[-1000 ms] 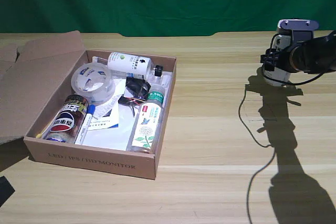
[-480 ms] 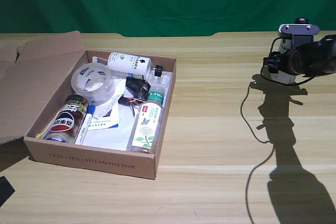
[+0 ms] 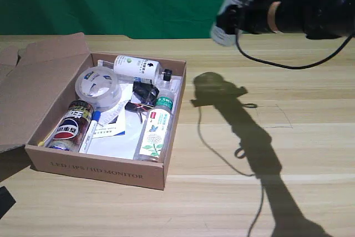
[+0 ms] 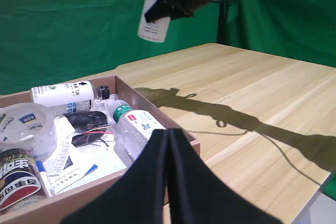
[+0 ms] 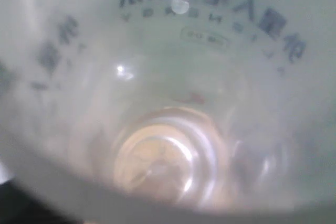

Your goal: Place the white bottle into the box.

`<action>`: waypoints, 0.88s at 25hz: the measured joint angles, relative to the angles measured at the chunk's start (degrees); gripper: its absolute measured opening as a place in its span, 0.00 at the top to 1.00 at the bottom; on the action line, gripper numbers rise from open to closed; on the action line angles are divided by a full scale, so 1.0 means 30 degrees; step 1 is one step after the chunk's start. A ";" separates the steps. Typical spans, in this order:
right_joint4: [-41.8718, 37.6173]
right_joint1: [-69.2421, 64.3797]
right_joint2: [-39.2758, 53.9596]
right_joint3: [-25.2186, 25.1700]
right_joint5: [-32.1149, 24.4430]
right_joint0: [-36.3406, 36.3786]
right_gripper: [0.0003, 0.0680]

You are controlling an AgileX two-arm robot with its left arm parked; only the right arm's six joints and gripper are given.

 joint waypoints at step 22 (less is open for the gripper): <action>-0.0073 0.3450 0.0017 -0.0037 0.1128 1.0919 0.20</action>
